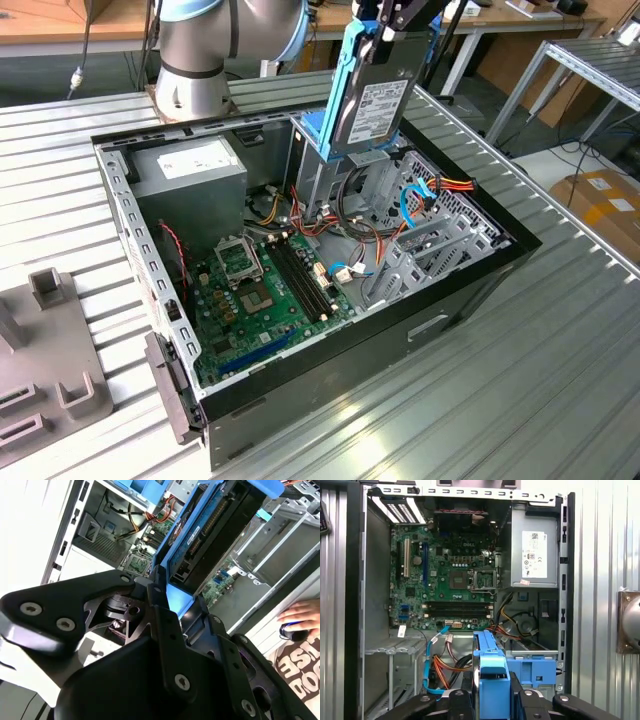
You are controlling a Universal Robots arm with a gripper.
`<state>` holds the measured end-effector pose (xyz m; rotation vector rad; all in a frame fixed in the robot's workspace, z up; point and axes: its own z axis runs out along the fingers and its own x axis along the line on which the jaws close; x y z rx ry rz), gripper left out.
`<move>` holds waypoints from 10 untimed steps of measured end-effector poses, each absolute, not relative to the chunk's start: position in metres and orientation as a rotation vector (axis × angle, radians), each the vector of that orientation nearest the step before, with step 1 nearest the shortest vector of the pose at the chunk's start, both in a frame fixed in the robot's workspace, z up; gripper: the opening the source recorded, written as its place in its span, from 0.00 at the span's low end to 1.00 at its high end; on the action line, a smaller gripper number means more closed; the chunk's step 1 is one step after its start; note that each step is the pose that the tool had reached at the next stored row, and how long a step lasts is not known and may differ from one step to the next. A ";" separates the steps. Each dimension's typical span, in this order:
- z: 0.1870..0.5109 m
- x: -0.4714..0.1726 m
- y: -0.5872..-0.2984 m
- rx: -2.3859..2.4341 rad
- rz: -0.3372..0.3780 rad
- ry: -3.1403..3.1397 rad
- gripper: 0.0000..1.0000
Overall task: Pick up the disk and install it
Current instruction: 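Pick up the disk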
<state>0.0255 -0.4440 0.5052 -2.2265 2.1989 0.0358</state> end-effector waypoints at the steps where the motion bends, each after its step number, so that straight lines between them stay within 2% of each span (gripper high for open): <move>1: 0.505 0.026 -0.445 -2.227 0.036 2.199 0.37; 5: 0.505 0.026 -0.454 -2.227 0.036 2.199 0.37; 7: 0.505 0.026 -0.465 -2.227 0.036 2.199 0.37; 8: 0.505 0.026 -0.481 -2.226 0.036 2.199 0.37; 10: 0.505 0.026 -0.486 -2.227 0.036 2.199 0.37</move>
